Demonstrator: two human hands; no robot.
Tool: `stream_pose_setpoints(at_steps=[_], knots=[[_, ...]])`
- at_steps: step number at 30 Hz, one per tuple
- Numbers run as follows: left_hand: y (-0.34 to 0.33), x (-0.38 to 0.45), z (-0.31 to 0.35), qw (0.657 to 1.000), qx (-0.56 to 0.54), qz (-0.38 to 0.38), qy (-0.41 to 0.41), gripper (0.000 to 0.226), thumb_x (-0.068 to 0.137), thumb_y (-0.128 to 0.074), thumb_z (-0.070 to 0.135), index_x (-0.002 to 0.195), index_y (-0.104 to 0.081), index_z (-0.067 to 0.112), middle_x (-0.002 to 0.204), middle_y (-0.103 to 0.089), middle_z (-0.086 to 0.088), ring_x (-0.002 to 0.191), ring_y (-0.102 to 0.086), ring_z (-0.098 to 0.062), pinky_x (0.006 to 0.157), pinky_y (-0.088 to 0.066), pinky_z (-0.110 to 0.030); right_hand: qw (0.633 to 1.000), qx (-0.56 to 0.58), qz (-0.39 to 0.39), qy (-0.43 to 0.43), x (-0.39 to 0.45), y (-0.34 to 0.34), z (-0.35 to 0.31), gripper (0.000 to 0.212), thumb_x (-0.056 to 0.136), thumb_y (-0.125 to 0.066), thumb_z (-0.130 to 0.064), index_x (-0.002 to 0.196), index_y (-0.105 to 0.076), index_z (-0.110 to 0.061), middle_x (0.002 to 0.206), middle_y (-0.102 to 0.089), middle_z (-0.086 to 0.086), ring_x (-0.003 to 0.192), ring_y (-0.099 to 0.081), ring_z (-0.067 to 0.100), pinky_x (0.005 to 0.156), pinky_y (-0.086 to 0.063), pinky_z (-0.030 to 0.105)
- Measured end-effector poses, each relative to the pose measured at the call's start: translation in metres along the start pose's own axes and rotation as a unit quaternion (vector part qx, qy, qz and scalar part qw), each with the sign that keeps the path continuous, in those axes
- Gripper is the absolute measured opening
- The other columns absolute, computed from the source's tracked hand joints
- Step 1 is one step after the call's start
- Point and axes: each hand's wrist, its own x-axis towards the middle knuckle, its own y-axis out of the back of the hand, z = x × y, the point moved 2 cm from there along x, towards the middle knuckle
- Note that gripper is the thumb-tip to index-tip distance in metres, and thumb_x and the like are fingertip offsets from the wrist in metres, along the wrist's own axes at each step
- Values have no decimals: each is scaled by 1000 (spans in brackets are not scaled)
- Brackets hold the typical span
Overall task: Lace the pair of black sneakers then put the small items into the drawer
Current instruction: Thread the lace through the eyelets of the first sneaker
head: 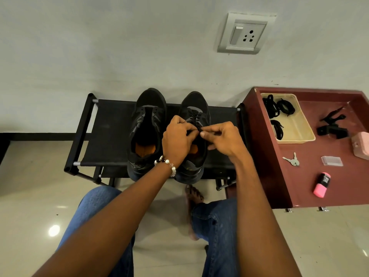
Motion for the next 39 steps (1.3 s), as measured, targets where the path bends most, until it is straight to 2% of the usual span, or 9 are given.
stream_pose_setpoints(at_steps=[14, 20, 22, 24, 27, 29, 32, 37, 39], knots=[[0, -3, 8, 998, -12, 1, 54, 16, 85, -71, 34, 96, -76, 24, 97, -58, 5, 90, -59, -15, 66, -40, -25, 988, 129, 48, -74, 5, -6, 5, 5, 87, -72, -16, 83, -76, -17, 80, -74, 7, 69, -67, 16, 58, -54, 24], [2, -1, -1, 1000, 11, 13, 24, 39, 75, -79, 36, 109, -65, 23, 105, -58, 2, 103, -51, -18, 87, -43, -36, 992, 58, 112, -23, 5, -11, -5, 19, 97, -54, -21, 80, -63, -23, 83, -71, -1, 88, -68, 18, 86, -56, 39], [5, -1, -5, 1000, 15, 20, 13, 45, 74, -80, 29, 113, -61, 20, 110, -56, -1, 108, -48, -22, 91, -43, -37, 962, 220, 157, -28, 0, -5, -13, 21, 101, -48, -19, 83, -59, -20, 86, -72, 4, 90, -70, 22, 90, -56, 45], [6, -2, -8, 1000, 16, 22, 10, 45, 75, -79, 22, 116, -60, 17, 116, -53, -4, 112, -46, -25, 93, -44, -34, 884, 441, 147, -39, -6, 7, -24, 22, 104, -41, -16, 87, -54, -12, 86, -72, 12, 88, -71, 28, 88, -57, 45], [5, -4, -9, 999, 37, 5, 17, 48, 81, -74, 20, 125, -56, 13, 125, -49, -9, 117, -45, -26, 96, -45, -35, 784, 605, 140, -7, -13, 27, -45, 20, 104, -43, -16, 88, -53, -9, 64, -61, 7, 55, -58, 19, 64, -56, 36], [3, -4, -9, 999, 38, -2, 32, 51, 84, -71, 21, 130, -53, 9, 128, -48, -10, 119, -46, -26, 96, -43, -33, 812, 561, 158, 32, -13, 38, -58, 16, 102, -48, -16, 89, -57, -11, 58, -50, -1, 48, -39, 9, 48, -39, 24], [1, -4, -7, 998, 41, -7, 43, 51, 86, -68, 23, 132, -51, 6, 131, -47, -13, 121, -45, -28, 96, -42, -33, 883, 424, 169, 106, -14, 53, -86, 13, 101, -52, -15, 92, -60, -10, 58, -47, -6, 52, -39, 6, 44, -29, 20], [-1, 0, -6, 997, 45, -34, 61, 52, 85, -70, 22, 131, -52, 5, 133, -49, -15, 122, -47, -31, 99, -43, -37, 913, 261, 184, 255, -16, 81, -138, 9, 98, -55, -12, 91, -60, -9, 65, -52, -1, 57, -47, 6, 52, -38, 17], [-2, 2, -6, 996, 49, -42, 62, 48, 85, -71, 23, 127, -56, 7, 126, -53, -14, 116, -52, -31, 95, -46, -38, 955, 80, 129, 256, -8, 76, -142, 7, 93, -64, -18, 97, -66, -13, 82, -66, -3, 71, -60, 5, 69, -49, 20]])
